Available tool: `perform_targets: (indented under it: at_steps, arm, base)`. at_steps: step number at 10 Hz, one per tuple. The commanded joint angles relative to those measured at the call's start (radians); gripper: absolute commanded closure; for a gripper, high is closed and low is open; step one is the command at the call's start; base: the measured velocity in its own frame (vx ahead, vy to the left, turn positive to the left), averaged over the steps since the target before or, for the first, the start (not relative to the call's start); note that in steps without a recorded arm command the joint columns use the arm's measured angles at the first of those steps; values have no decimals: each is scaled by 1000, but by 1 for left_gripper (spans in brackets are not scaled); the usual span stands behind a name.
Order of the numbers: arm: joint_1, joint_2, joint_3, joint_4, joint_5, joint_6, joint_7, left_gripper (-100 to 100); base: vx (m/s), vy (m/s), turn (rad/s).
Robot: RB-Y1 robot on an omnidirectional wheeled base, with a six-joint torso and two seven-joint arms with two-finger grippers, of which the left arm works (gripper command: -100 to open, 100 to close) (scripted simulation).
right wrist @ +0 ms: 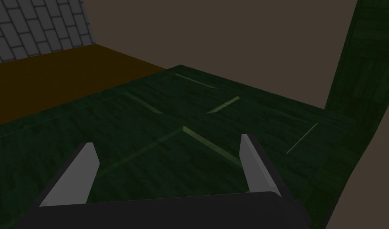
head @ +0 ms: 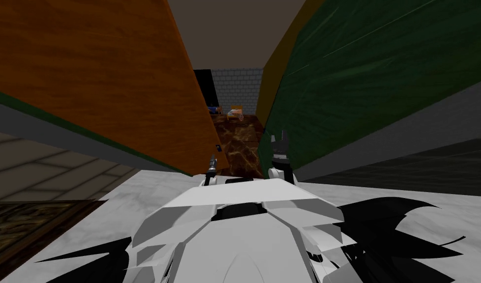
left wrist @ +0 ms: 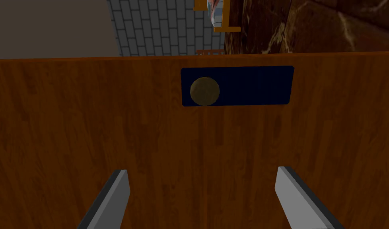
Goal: Push the door open
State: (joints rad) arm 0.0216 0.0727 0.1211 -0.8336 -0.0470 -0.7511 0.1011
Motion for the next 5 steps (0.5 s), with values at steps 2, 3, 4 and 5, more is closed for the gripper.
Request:
perform_targets:
  at_steps: [2, 3, 4, 5]
  arm:
    - [-1, 2, 3, 3, 1, -4, -2, -100]
    - [-1, 2, 5, 5, 2, -7, -4, -100]
    - [-1, 3, 8, 7, 3, -11, -5, -100]
    - [-2, 2, 10, 10, 4, -14, -7, -100]
  base:
    - [121, -6, -18]
    - [201, 15, -20]
    - [208, 27, -23]
    - [206, 23, -33]
